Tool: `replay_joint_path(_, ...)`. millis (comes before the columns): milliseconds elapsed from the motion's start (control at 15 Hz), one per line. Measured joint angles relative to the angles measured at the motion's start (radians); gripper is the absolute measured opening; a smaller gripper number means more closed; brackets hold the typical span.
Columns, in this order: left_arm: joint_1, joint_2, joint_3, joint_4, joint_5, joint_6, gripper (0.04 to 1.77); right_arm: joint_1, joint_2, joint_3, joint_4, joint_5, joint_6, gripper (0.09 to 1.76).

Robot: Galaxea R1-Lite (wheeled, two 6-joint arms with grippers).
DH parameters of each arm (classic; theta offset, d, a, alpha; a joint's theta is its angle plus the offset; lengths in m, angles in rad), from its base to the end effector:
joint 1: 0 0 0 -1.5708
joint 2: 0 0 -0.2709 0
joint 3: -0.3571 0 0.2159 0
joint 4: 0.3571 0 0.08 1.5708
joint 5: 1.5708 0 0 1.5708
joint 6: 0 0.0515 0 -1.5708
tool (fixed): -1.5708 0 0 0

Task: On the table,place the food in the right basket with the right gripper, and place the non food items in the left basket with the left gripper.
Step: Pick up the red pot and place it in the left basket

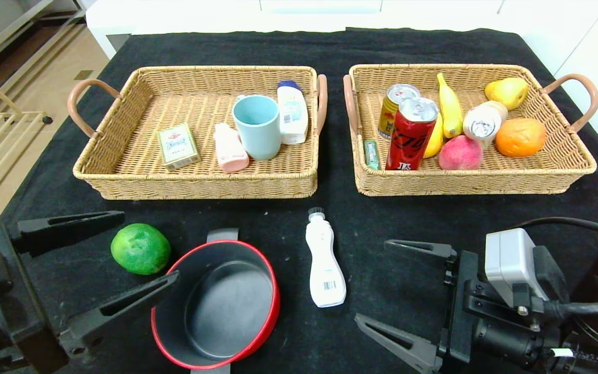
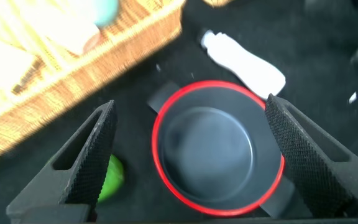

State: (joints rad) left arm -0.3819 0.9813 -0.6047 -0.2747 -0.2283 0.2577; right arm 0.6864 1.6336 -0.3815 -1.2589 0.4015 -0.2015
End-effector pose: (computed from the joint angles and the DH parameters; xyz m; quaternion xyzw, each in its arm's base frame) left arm 0.1764 -0.0834 0.2077 0.1263 0.0118 -0.3040 0.9442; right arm 0.2034 0.1927 0.1028 -0.0856 -0.0554 0.5146 0.8514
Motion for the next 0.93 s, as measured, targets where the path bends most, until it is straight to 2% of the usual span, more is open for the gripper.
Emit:
replay_joint_path(200,-0.013,0.006,-0.055,0.057,0.140,0.000,1.72,-0.002,0.002,0.006,-0.001,-0.002,0.000,1.70)
replay_joint_path(400,-0.024,0.037,-0.123,0.200,0.214,-0.019,1.72,-0.003,-0.013,0.009,-0.001,-0.006,-0.001,1.70)
replay_joint_path(667,-0.044,0.111,-0.219,0.293,0.310,-0.154,1.72,-0.003,-0.040,0.010,-0.001,-0.017,-0.001,1.70)
replay_joint_path(867,-0.112,0.149,-0.330,0.586,0.346,-0.221,1.72,-0.004,-0.054,0.002,-0.001,-0.062,-0.003,1.71)
replay_joint_path(933,-0.127,0.167,-0.369,0.633,0.347,-0.231,1.72,-0.004,-0.058,0.001,-0.001,-0.065,-0.005,1.71)
